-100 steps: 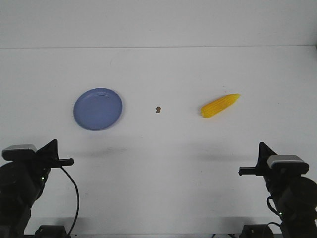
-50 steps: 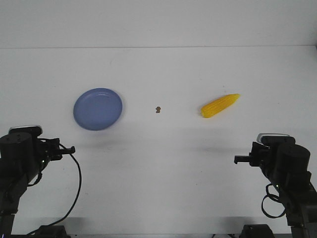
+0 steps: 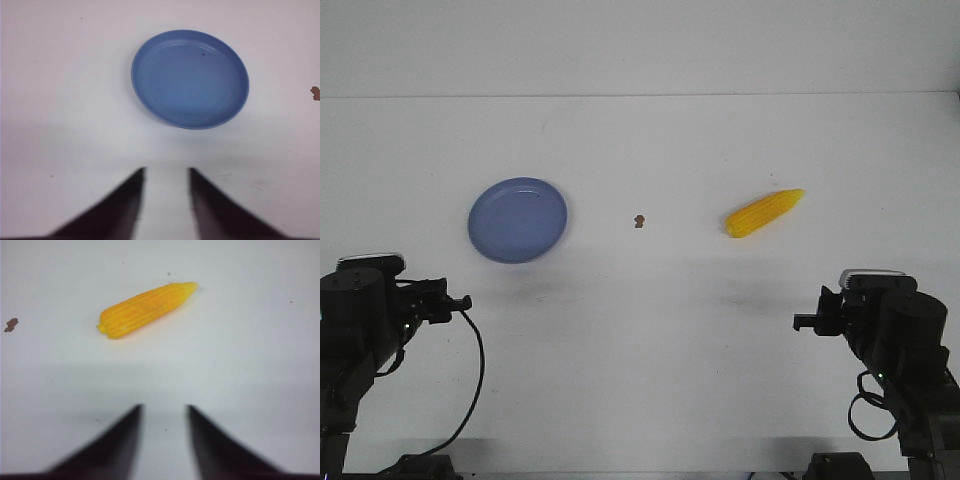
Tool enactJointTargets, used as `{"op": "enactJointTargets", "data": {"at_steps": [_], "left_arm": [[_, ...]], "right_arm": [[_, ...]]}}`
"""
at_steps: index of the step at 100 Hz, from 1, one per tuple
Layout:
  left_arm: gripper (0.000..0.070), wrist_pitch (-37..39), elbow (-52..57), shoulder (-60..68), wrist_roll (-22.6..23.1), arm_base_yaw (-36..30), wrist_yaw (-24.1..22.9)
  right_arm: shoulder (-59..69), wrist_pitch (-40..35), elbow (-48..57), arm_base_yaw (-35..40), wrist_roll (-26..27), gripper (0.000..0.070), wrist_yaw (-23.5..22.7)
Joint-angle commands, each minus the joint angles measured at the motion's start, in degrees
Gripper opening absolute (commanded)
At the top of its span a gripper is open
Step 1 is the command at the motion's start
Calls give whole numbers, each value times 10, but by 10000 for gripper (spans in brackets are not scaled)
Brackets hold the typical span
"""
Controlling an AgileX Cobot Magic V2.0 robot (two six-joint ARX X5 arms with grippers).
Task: Place corn on plate with both arms
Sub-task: 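Raise both grippers and open them above the table, then reach the left gripper forward to the rim of the blue plate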
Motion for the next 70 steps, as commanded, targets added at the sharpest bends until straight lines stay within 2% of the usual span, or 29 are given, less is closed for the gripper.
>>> {"op": "enactJointTargets", "data": {"at_steps": [1,17,24,31,51,70], "left_arm": [[372,3,9,3,8,1,-2],[399,4,9,3,-3,1,-2],[495,7,9,4,-9,1,-2],[543,14,9,8,-9,1,-2],[543,59,10,58,-10,1,-2],[543,121,10,167,-35,3,-1]], "right_arm": [[1,4,10,1,0,561,-2],[1,5,10,1,4,579,-2],[2,5,10,1,4,579,-1],[2,9,10,1,4,579,-1],[2,9,10,1,4,579,0],[2,9,10,1,4,578,0]]}}
